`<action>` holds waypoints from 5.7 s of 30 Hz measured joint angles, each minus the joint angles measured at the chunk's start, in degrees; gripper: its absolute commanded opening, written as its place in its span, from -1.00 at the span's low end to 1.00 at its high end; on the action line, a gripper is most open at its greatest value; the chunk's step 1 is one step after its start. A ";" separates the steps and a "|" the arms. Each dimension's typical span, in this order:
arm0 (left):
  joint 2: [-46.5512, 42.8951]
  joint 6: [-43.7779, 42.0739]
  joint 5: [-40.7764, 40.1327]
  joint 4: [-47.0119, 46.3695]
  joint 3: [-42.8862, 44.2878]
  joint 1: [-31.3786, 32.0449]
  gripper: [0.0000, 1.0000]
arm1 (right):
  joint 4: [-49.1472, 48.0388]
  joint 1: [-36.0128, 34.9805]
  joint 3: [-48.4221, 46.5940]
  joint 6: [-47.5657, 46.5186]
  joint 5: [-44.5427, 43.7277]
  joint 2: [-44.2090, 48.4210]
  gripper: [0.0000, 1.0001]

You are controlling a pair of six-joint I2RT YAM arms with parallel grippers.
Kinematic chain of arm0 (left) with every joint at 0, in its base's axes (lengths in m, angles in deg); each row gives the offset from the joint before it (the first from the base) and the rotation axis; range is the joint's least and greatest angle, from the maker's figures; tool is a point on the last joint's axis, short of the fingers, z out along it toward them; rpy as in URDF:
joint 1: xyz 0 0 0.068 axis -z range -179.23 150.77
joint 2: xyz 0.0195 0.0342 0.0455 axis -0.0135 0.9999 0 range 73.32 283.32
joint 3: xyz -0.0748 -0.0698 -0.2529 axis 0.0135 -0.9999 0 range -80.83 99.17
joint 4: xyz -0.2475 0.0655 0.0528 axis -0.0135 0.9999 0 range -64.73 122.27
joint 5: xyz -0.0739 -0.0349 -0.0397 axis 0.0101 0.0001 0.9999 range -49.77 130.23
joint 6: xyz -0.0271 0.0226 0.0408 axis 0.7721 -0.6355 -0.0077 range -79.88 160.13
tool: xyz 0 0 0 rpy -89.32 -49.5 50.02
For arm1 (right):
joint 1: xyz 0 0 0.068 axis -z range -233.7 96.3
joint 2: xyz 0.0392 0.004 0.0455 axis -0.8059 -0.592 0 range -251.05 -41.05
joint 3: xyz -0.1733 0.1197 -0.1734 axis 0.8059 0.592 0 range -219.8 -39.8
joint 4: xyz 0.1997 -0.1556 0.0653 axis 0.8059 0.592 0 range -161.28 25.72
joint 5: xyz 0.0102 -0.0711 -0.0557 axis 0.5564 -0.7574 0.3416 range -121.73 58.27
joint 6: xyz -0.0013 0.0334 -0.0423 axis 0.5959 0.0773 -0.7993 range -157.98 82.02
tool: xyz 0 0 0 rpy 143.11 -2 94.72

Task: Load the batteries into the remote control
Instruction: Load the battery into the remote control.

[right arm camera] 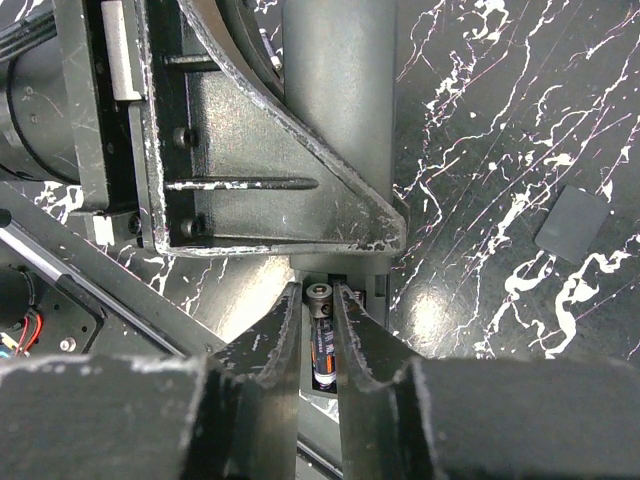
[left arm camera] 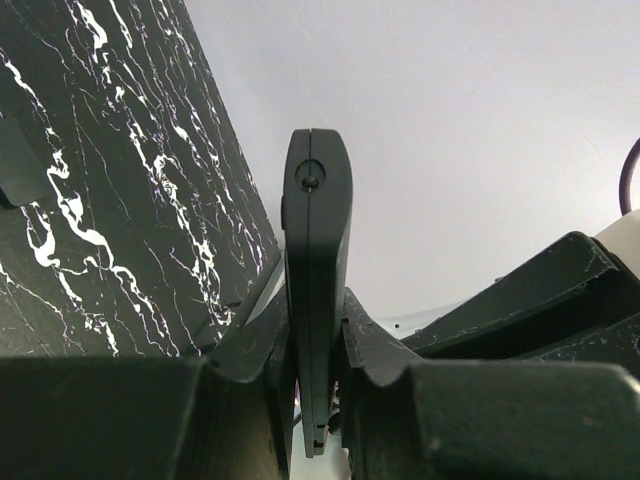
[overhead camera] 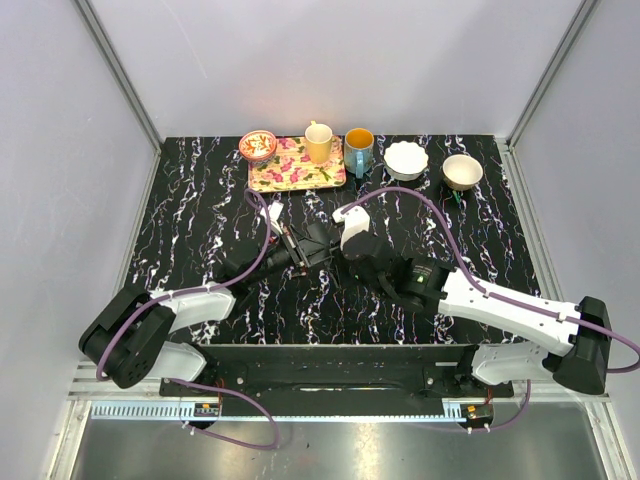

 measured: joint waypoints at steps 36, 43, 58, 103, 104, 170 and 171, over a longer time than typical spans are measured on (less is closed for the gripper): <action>0.00 1.14 -0.37 -6.10 -0.02 0.00 -1.00 | 8.33 -0.57 -7.98 3.21 -0.61 0.85 0.14; 0.00 1.14 -0.39 -6.27 -0.02 0.00 -1.00 | 9.18 -0.57 -7.48 4.42 -0.02 8.44 0.60; -1.97 1.11 -0.42 -6.93 -0.02 0.00 -1.00 | 3.41 15.30 6.99 20.94 22.12 16.22 0.92; -3.02 1.07 -0.42 -6.82 0.00 0.00 -1.00 | -18.67 21.94 17.49 38.05 36.54 10.49 0.47; -3.02 1.07 -0.42 -6.82 0.00 0.00 -1.00 | -18.88 21.94 17.57 38.14 36.54 10.49 0.47; -1.27 1.55 -0.20 1.05 3.17 0.00 -1.00 | 18.05 4.83 -15.41 0.24 5.84 -4.22 -0.24; -1.27 1.49 -0.20 1.11 3.21 0.00 -1.00 | 17.94 4.83 -15.41 0.20 5.81 -4.42 -0.25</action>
